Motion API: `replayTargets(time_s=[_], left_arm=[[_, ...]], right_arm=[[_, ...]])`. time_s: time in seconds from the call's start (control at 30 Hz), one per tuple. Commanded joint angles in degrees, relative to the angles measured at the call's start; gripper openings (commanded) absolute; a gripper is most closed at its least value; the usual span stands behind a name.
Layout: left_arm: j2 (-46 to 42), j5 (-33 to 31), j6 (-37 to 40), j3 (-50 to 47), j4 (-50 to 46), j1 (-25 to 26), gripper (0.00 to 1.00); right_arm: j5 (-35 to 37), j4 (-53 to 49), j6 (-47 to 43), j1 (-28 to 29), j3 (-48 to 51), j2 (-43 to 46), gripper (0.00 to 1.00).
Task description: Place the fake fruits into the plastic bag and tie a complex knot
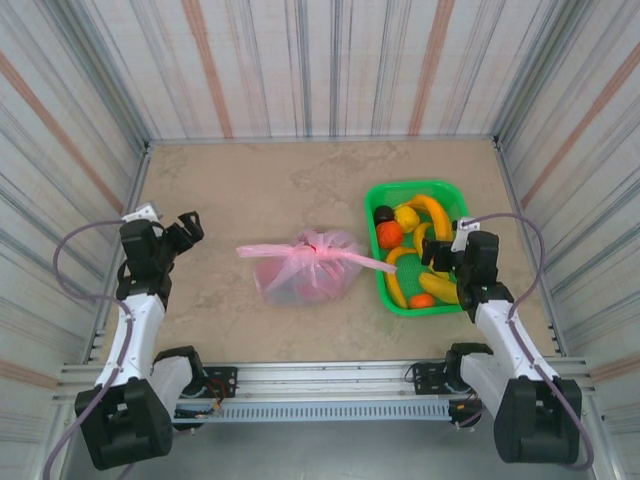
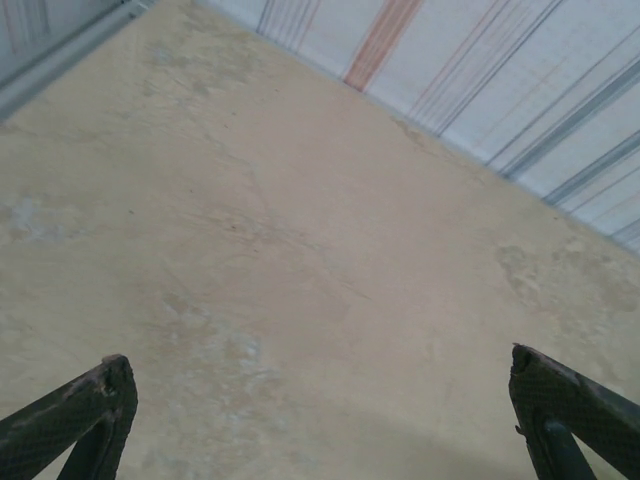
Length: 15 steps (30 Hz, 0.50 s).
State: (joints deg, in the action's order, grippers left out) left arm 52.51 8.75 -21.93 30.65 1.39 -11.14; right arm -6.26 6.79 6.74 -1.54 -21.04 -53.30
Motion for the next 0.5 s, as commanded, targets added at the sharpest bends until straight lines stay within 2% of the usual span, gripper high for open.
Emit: replayTargets(time_s=[0.0,0.17,0.3,0.47], left_arm=[[0.02,-4.93,6.07,-2.32,3.57,0.66,0.99],[1.96,-7.30,7.37,-3.80,6.10,2.14,0.99],[4.00,-9.15,9.01,-4.47,8.40,3.69,0.99],[5.99,-11.54,12.50,-6.45,13.22,6.47,0.99]], right_arm=[[-0.41,12.78,-2.67,-0.48,2.09,-3.05,0.99],[-0.57,29.11,-3.01,-1.32,5.73,-11.55,0.99],[-5.21,40.72,-3.86,-1.74,5.08,-21.98,0.99],[-8.04,45.31,-5.08,-2.74,2.55,-31.35,0.99]])
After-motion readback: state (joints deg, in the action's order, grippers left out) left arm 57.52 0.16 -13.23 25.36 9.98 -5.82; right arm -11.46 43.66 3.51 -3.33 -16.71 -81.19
